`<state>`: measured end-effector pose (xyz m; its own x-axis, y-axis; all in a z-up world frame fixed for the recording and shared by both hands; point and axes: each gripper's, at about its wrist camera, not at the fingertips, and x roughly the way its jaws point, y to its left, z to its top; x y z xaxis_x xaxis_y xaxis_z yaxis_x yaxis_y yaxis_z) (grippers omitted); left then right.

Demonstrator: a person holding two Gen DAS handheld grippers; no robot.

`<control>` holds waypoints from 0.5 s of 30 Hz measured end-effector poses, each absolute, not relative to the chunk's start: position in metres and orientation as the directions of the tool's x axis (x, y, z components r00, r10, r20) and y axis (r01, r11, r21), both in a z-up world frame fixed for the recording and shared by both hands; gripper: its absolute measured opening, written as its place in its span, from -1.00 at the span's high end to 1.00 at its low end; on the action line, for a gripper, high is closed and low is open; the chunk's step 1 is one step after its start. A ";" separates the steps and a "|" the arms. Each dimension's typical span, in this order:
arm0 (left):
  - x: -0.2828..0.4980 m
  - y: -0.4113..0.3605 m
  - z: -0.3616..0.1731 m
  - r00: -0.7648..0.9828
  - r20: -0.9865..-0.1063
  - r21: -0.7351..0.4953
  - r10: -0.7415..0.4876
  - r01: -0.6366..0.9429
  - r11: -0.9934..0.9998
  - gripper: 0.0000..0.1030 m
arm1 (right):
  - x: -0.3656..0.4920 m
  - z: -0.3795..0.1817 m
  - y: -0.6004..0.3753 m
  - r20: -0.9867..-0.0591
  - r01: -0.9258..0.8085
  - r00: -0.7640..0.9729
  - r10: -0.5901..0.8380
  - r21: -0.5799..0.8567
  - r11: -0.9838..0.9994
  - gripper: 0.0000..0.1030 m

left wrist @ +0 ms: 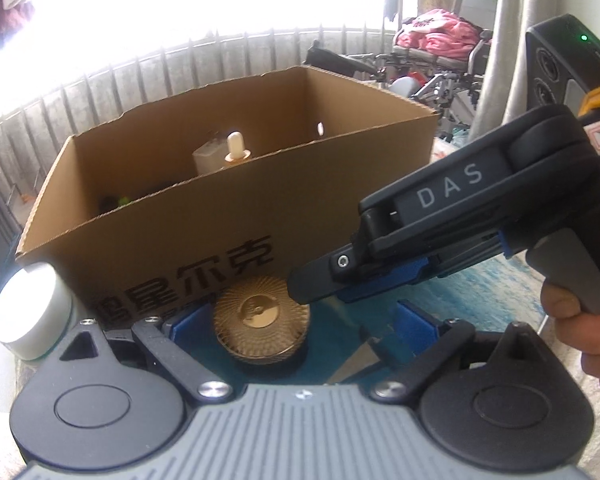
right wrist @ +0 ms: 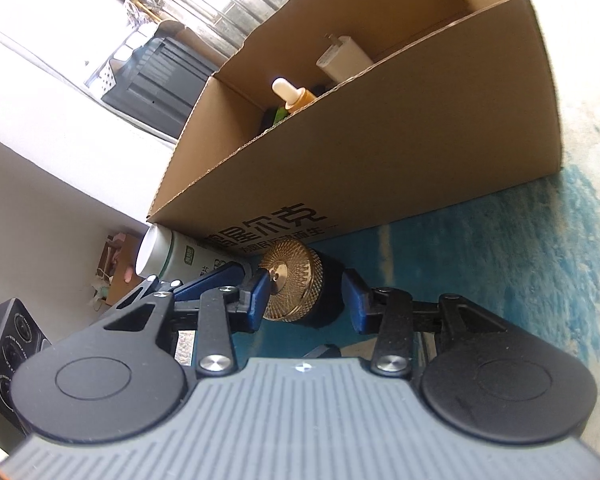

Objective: Organize rigid objects
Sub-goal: 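Lift the gold-lidded jar with the right tool and carry it toward the box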

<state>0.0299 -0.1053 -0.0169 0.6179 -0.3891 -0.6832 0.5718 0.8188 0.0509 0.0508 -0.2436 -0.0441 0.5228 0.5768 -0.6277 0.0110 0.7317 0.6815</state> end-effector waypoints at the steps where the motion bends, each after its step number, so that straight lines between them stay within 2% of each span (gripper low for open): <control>1: 0.032 -0.104 -0.018 0.615 -0.689 0.049 -0.384 0.567 0.822 -0.89 | 0.053 -0.045 -0.242 -0.628 0.008 0.517 0.581 0.682 0.731 0.19; 15: 0.051 -0.104 -0.029 0.566 -0.724 0.002 -0.394 0.572 0.820 -0.89 | 0.058 -0.048 -0.245 -0.626 0.015 0.482 0.613 0.706 0.708 0.10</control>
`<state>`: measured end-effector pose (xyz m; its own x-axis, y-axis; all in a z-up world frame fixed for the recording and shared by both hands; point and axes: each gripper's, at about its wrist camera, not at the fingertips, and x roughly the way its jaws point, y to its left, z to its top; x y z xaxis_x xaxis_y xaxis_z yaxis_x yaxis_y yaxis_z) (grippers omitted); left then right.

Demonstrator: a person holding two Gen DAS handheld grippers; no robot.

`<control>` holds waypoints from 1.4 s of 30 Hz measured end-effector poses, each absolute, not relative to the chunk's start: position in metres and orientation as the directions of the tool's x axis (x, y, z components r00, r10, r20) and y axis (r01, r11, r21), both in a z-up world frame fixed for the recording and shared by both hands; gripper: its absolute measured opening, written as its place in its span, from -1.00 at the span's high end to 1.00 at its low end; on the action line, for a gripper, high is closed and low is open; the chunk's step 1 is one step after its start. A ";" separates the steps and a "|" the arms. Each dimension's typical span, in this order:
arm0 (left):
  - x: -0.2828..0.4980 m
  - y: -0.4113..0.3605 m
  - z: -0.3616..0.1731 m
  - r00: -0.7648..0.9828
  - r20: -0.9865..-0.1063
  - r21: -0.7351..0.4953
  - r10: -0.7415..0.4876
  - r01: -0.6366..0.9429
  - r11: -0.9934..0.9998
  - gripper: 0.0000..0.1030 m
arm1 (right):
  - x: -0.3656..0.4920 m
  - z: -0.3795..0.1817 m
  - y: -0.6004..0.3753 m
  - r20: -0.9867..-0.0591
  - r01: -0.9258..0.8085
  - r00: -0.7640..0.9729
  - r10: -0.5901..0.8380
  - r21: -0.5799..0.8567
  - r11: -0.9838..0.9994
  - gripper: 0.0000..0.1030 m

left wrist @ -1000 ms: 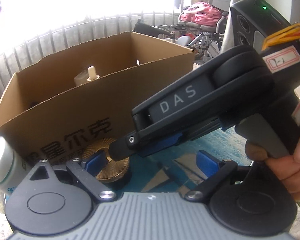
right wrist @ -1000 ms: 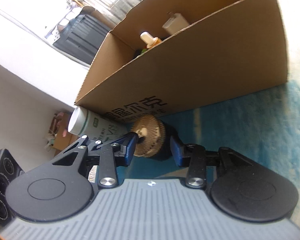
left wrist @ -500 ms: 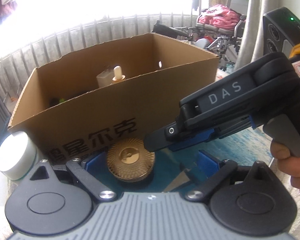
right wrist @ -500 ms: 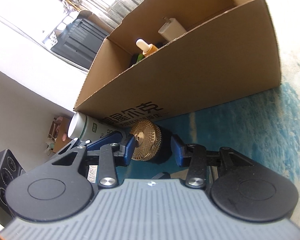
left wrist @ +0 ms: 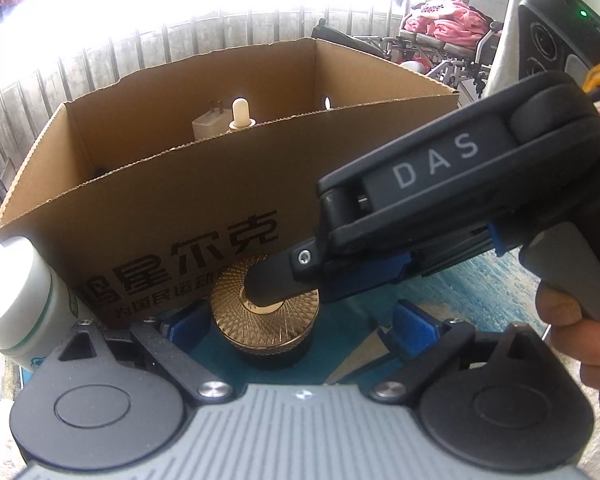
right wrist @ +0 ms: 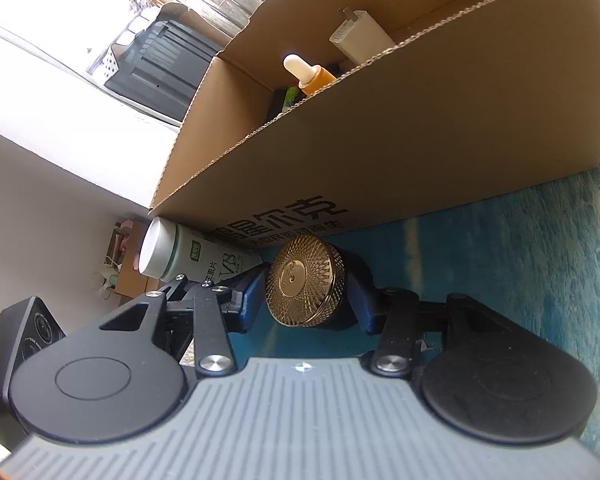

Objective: Organize rigid objects
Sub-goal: 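Lift the gold-lidded jar with the right tool and carry it toward the box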

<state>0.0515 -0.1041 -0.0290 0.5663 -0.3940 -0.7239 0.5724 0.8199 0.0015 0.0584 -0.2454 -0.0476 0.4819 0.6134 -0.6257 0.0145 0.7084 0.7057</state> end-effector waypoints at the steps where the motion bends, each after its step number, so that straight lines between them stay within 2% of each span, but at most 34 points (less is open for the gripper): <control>1: 0.052 -0.104 -0.029 0.564 -0.724 -0.002 -0.397 0.574 0.819 -0.89 | 0.057 -0.048 -0.247 -0.627 0.017 0.484 0.611 0.705 0.709 0.09; 19: 0.042 -0.135 -0.026 0.477 -0.728 -0.041 -0.493 0.687 0.726 -0.88 | 0.016 -0.046 -0.280 -0.631 0.088 0.569 0.528 0.685 0.723 0.05; 30: 0.038 -0.146 -0.032 0.490 -0.744 0.024 -0.455 0.699 0.714 -0.49 | -0.002 -0.053 -0.290 -0.623 0.128 0.604 0.496 0.691 0.712 0.05; 40: 0.042 -0.149 -0.040 0.496 -0.756 0.052 -0.427 0.696 0.716 -0.33 | -0.002 -0.063 -0.289 -0.625 0.154 0.607 0.491 0.698 0.699 0.12; 42: 0.042 -0.148 -0.042 0.496 -0.761 0.051 -0.419 0.689 0.723 -0.19 | -0.001 -0.063 -0.288 -0.624 0.152 0.607 0.492 0.699 0.698 0.12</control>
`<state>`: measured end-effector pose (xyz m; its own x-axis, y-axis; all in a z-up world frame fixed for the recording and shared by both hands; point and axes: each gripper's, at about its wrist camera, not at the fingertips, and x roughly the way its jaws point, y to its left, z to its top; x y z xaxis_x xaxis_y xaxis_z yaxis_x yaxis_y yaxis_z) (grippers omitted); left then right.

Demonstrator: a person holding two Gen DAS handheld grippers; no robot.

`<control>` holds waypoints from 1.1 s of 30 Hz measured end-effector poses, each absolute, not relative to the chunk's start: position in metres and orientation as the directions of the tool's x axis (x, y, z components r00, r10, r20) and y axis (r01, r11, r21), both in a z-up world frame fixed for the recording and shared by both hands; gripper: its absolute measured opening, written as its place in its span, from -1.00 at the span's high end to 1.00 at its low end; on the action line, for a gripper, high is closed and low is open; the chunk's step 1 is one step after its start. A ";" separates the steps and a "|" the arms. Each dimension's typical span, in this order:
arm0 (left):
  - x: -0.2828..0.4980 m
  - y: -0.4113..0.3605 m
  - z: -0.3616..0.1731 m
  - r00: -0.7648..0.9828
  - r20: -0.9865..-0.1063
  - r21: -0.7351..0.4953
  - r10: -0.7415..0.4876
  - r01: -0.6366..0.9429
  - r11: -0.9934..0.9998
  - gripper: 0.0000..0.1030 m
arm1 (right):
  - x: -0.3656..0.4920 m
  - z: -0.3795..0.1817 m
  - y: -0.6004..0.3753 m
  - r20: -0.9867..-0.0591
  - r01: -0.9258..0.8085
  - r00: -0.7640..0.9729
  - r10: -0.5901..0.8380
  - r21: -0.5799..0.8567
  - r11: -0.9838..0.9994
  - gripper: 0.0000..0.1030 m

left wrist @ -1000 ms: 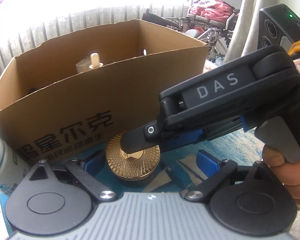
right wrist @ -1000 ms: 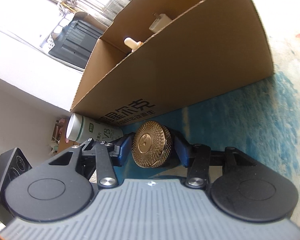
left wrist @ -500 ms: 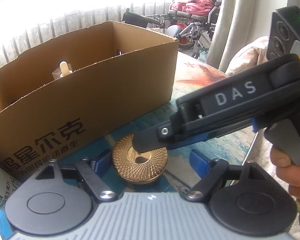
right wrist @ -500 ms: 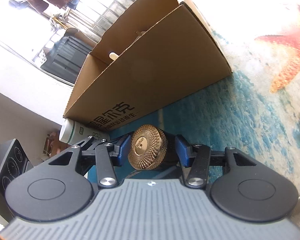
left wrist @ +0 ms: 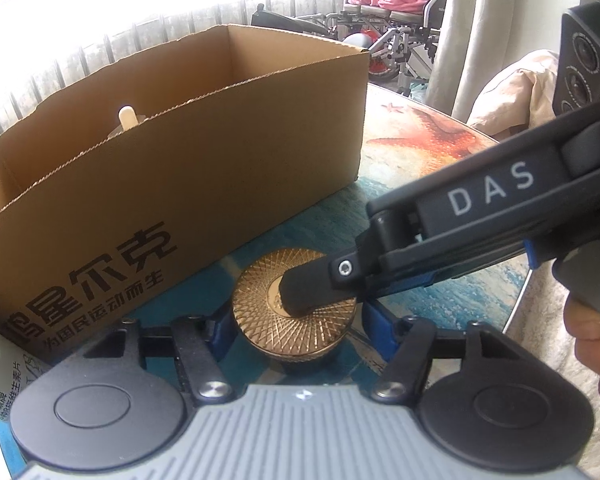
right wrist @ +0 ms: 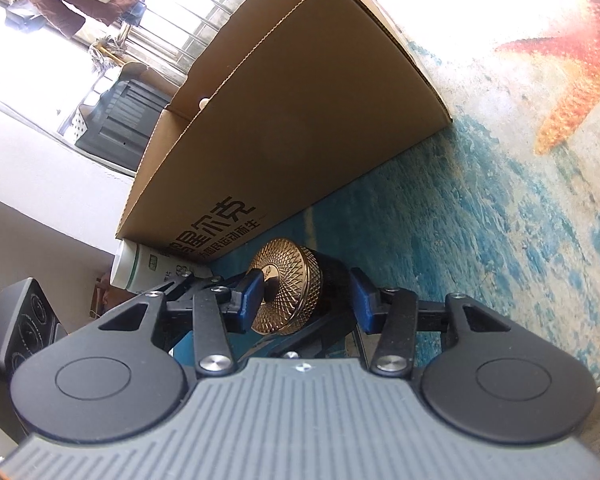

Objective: Organize rigid objects
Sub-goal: 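Lift the gold-lidded jar with the right tool and carry it toward the box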

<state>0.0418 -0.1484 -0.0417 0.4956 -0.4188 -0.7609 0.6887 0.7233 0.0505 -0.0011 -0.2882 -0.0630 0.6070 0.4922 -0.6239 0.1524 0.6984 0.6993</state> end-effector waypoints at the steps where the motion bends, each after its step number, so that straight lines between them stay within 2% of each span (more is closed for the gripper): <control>1: 0.043 -0.149 -0.042 0.493 -0.766 0.048 -0.413 0.684 0.728 -0.15 | -0.001 -0.063 -0.288 -0.624 0.151 0.608 0.492 0.699 0.699 0.12; 13: 0.048 -0.147 -0.043 0.478 -0.770 0.008 -0.423 0.670 0.742 -0.10 | -0.001 -0.060 -0.281 -0.631 0.146 0.615 0.474 0.681 0.717 0.17; 33: 0.043 -0.143 -0.038 0.490 -0.758 0.011 -0.429 0.669 0.743 -0.10 | -0.003 -0.052 -0.278 -0.623 0.132 0.627 0.469 0.678 0.723 0.17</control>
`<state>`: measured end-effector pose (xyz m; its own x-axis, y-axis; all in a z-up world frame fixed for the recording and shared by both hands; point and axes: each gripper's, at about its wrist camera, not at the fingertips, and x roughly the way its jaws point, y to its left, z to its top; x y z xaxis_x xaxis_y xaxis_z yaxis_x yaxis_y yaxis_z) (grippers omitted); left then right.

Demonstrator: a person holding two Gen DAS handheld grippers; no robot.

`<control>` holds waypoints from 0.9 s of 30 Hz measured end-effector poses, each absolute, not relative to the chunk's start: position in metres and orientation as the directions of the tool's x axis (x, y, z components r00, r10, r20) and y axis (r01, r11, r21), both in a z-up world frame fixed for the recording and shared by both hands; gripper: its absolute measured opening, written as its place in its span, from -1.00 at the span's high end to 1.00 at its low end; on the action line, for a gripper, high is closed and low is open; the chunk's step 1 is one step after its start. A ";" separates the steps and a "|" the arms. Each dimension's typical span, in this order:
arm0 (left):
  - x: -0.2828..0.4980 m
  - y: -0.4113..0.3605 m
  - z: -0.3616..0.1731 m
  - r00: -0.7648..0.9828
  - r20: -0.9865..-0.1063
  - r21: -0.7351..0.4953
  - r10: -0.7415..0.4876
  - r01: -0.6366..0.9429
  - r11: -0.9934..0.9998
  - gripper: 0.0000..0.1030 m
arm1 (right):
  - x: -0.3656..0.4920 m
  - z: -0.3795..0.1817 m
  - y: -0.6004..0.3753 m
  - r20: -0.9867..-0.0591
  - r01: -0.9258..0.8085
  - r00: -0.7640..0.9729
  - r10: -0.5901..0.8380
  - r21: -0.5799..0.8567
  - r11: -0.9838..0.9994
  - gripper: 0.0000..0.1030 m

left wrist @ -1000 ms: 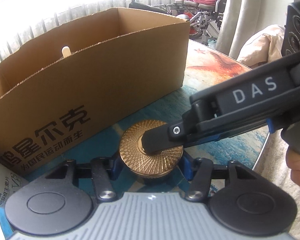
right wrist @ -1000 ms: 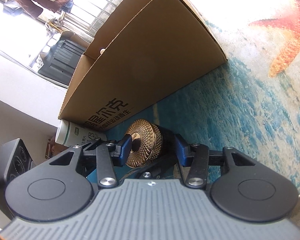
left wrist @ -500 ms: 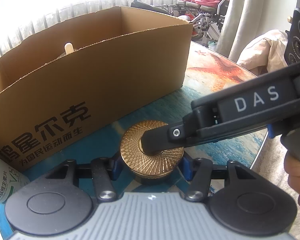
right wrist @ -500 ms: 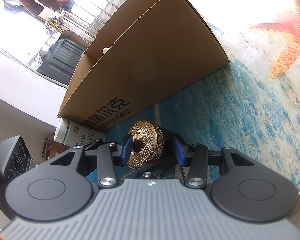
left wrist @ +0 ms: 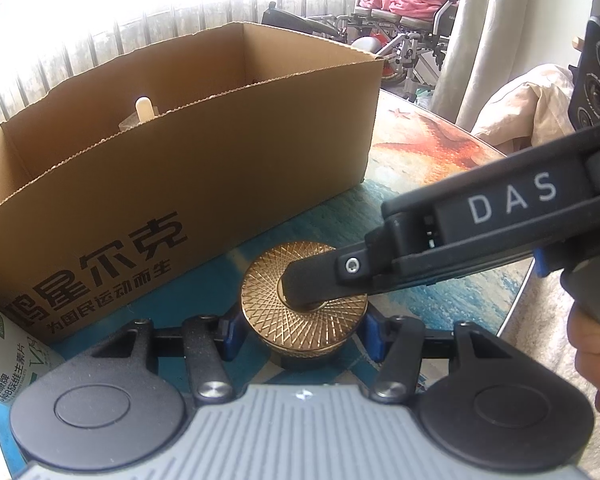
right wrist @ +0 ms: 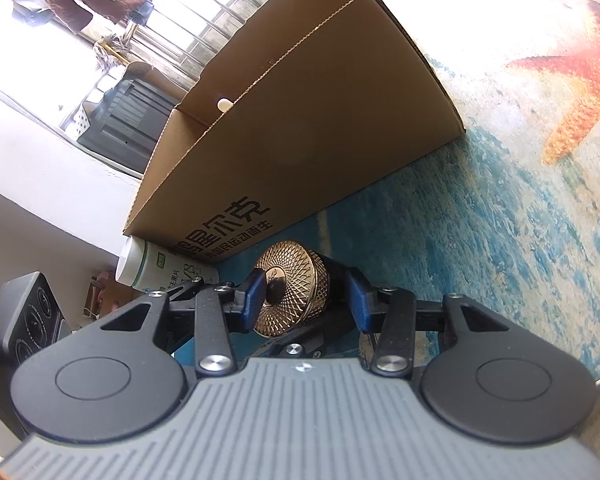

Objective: Organize rigid objects
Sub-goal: 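Lift the gold-lidded jar with the right tool and carry it toward the box, then lower the jar into the box and open the right tool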

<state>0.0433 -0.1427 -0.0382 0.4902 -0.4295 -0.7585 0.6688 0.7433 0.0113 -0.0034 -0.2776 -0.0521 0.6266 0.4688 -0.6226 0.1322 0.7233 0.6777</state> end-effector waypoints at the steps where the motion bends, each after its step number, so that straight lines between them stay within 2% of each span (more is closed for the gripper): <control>1: 0.043 -0.142 -0.037 0.492 -0.757 0.012 -0.430 0.669 0.743 -0.10 | -0.004 -0.051 -0.277 -0.622 0.130 0.628 0.468 0.677 0.724 0.17; 17: 0.022 -0.134 -0.014 0.550 -0.705 0.037 -0.448 0.659 0.751 -0.10 | -0.018 -0.019 -0.270 -0.588 0.069 0.671 0.452 0.656 0.751 0.16; 27: 0.016 -0.125 0.021 0.597 -0.636 0.039 -0.489 0.657 0.753 -0.10 | -0.025 0.031 -0.261 -0.542 0.003 0.730 0.416 0.611 0.791 0.16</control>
<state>0.0164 -0.1247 0.0206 0.5972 -0.4893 -0.6355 0.6575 0.7525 0.0385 -0.0249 -0.2611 0.0309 0.7299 0.4163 -0.5422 0.0026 0.7914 0.6113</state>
